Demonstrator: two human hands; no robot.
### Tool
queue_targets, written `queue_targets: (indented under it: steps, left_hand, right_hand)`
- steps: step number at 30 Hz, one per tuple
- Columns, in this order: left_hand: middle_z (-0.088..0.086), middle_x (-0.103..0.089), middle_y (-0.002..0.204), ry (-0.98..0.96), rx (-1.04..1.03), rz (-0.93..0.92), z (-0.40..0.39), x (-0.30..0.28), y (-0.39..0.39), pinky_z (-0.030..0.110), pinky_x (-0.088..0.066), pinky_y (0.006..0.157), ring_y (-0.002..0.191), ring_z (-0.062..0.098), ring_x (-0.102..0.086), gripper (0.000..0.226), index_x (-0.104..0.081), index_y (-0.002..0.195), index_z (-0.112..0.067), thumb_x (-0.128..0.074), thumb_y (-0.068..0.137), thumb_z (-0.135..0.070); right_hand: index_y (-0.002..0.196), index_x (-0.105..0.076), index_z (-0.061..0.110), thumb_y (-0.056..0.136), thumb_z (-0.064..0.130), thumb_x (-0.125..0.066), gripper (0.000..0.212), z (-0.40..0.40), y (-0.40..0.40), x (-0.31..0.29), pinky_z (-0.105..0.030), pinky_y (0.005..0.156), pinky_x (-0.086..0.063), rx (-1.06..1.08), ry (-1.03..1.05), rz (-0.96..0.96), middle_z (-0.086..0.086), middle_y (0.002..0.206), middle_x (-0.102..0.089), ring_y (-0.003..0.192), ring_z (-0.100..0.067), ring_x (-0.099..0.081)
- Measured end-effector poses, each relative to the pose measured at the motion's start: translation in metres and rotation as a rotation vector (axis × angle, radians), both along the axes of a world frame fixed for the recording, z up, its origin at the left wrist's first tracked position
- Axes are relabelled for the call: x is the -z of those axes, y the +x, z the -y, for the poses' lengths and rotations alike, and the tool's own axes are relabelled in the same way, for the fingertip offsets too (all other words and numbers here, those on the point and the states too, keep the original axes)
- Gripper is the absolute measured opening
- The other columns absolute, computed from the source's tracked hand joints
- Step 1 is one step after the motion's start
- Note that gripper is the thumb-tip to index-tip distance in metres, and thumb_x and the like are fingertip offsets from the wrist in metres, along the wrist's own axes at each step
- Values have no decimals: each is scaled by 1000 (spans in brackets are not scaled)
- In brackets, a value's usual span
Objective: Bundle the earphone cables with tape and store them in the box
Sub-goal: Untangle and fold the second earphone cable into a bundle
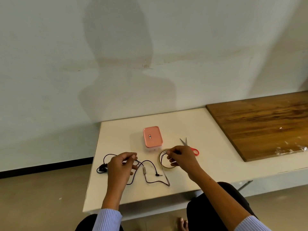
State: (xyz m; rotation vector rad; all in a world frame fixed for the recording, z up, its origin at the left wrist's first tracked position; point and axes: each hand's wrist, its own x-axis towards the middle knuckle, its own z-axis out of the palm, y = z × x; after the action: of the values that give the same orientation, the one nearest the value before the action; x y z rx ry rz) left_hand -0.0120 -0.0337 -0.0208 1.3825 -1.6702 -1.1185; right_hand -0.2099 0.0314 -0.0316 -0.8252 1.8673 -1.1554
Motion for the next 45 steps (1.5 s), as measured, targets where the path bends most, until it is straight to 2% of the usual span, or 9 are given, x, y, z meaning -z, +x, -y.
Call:
queue_targets:
  steps: [5, 7, 12, 17, 23, 27, 30, 37, 45]
  left_hand:
    - [1, -72, 86, -69, 48, 201, 1, 18, -1, 24, -52, 65, 75, 14, -66, 10, -71, 89, -16, -62, 88, -18]
    - [-2, -72, 94, -150, 83, 318, 5, 27, -8, 13, -44, 67, 81, 10, -62, 14, -72, 97, -17, -62, 89, -21]
    - [-2, -61, 122, -276, 314, 623, 21, 45, -43, 23, -41, 90, 112, 14, -54, 31, -61, 121, -24, -54, 92, -16]
    - [1, -66, 111, -380, 454, 790, 29, 50, -63, 20, -38, 75, 105, 15, -56, 25, -69, 108, -19, -51, 92, -11]
    - [6, -74, 90, -285, 219, 525, 43, 23, -52, 25, -52, 74, 83, 18, -68, 12, -75, 92, -10, -67, 83, -12]
    - [4, -72, 72, -255, 83, 290, 41, -23, -39, 10, -46, 59, 65, 13, -66, 6, -74, 83, -6, -72, 79, -10]
    - [7, -70, 65, -126, 26, 84, 32, -45, -33, 26, -58, 62, 60, 18, -69, 2, -71, 77, -4, -71, 79, -5]
    - [16, -73, 79, 234, -23, -331, 1, -55, -28, 23, -58, 66, 72, 23, -73, 8, -68, 88, 2, -64, 86, -5]
    - [13, -74, 84, 338, -150, -558, -23, -45, -18, 21, -58, 64, 77, 23, -73, 13, -68, 97, -2, -65, 84, -3]
  right_hand:
    - [95, -69, 7, 89, 13, -61, 11, 19, 16, 6, -25, 75, -54, -136, 45, -244, -2, 84, -67, 75, -13, -62]
    - [95, -69, 8, 89, 13, -61, 11, 22, 18, 7, -25, 79, -52, -183, 72, -309, 1, 82, -65, 77, -12, -60]
    - [95, -69, 9, 88, 13, -63, 11, 23, 16, 11, -27, 83, -53, -215, 120, -375, 2, 83, -62, 81, -13, -59]
    - [92, -70, 10, 88, 13, -63, 9, 20, 14, 16, -25, 78, -54, -192, 87, -398, 5, 78, -63, 75, -10, -60]
    - [91, -70, 11, 88, 13, -63, 9, 17, 9, 12, -23, 71, -48, -83, -3, -352, 2, 81, -66, 77, -14, -62]
    - [92, -70, 12, 89, 15, -61, 10, 16, 12, 5, -23, 76, -48, -29, -68, -344, 0, 85, -69, 83, -16, -64]
    - [100, -70, 14, 89, 20, -63, 14, 16, 20, 4, -21, 81, -47, -91, -76, -380, -1, 97, -70, 91, -14, -64]
    - [114, -58, 35, 77, 30, -75, 42, 7, 46, -14, -2, 84, -40, -264, -344, -349, 32, 106, -57, 101, 15, -55]
    - [95, -73, 20, 82, 7, -69, 19, 15, 54, -19, -1, 76, -42, -195, -527, -460, 20, 85, -67, 86, 15, -59]
